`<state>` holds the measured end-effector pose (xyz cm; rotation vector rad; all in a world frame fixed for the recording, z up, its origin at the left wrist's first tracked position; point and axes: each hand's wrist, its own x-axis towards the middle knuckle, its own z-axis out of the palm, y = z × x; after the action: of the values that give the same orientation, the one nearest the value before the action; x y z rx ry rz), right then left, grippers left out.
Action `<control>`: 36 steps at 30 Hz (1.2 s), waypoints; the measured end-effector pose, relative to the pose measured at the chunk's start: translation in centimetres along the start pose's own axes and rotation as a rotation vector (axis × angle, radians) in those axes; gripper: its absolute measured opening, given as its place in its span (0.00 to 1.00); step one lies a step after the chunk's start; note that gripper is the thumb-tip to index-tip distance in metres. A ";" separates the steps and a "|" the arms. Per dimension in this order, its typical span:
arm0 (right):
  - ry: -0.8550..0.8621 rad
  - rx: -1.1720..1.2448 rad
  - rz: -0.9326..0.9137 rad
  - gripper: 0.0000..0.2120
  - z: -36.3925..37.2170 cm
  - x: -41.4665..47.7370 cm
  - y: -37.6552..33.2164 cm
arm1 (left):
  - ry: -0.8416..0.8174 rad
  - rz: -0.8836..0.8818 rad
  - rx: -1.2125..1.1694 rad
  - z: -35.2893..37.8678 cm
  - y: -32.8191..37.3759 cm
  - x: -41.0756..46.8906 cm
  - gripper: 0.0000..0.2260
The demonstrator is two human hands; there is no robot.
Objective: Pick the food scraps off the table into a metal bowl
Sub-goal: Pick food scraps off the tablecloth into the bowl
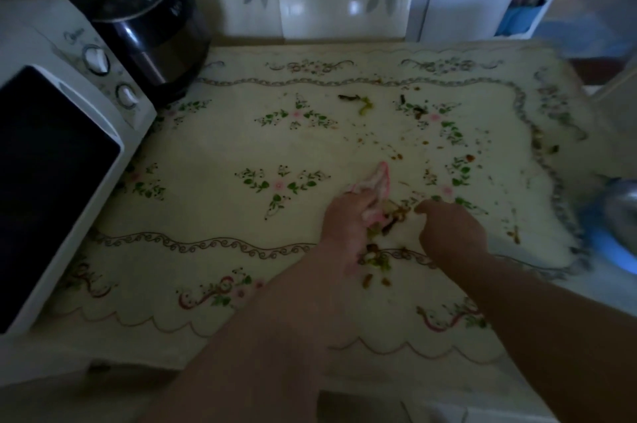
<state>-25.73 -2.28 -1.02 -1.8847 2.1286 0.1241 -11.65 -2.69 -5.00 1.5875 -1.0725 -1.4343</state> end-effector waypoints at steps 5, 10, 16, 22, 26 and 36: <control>-0.066 -0.062 0.030 0.19 0.8 -1.0 3.8 | 0.386 0.225 0.254 -5.0 3.6 -1.5 0.10; -0.086 -0.117 -0.093 0.22 1.4 -1.3 4.1 | 0.472 -0.257 1.145 -12.5 -1.3 -4.1 0.22; -0.144 -0.163 -0.270 0.20 1.9 -0.6 6.2 | 0.461 -0.440 0.976 -11.3 -6.1 -6.1 0.46; -0.153 -0.139 -0.306 0.19 1.3 0.1 7.1 | 0.333 -0.385 1.009 -2.5 -4.0 -5.8 0.53; -0.195 0.045 -0.282 0.24 -0.4 0.4 9.1 | 0.323 -0.272 0.888 3.1 -2.4 -5.3 0.48; -0.172 0.105 -0.259 0.26 -0.4 0.0 15.9 | 0.215 -0.130 1.015 13.9 0.2 -1.7 0.29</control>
<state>-41.42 -0.16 -2.65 -1.9904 1.7303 0.1118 -25.56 -0.98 -5.72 2.4587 -1.7186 -0.7431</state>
